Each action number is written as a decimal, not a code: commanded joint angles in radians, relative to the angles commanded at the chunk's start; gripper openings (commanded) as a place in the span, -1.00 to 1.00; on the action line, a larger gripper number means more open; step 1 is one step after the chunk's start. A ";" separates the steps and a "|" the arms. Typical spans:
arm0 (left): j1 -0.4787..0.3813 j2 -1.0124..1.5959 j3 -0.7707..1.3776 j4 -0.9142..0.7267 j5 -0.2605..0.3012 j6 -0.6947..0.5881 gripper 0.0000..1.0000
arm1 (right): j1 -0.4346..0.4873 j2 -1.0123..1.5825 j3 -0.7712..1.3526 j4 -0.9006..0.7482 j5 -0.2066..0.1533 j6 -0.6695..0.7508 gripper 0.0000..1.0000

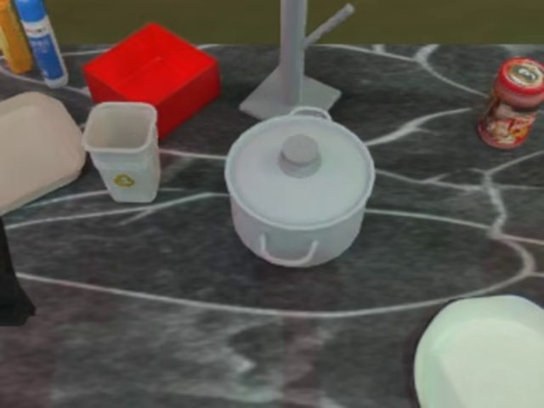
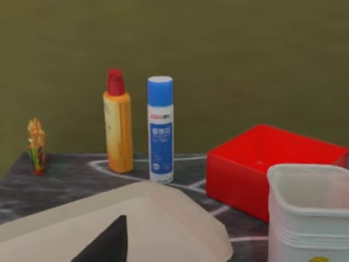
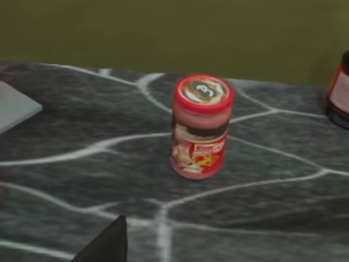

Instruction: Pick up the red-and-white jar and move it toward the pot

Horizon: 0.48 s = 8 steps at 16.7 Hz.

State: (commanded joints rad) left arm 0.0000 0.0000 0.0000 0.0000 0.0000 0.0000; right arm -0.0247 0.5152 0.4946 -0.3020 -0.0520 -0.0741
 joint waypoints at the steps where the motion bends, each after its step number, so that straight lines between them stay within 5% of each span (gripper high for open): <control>1: 0.000 0.000 0.000 0.000 0.000 0.000 1.00 | -0.003 0.080 0.089 -0.042 -0.008 -0.016 1.00; 8: 0.000 0.000 0.000 0.000 0.000 0.000 1.00 | -0.022 0.738 0.816 -0.379 -0.068 -0.165 1.00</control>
State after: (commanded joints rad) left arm 0.0000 0.0000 0.0000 0.0000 0.0000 0.0000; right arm -0.0471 1.2528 1.3105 -0.6805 -0.1203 -0.2390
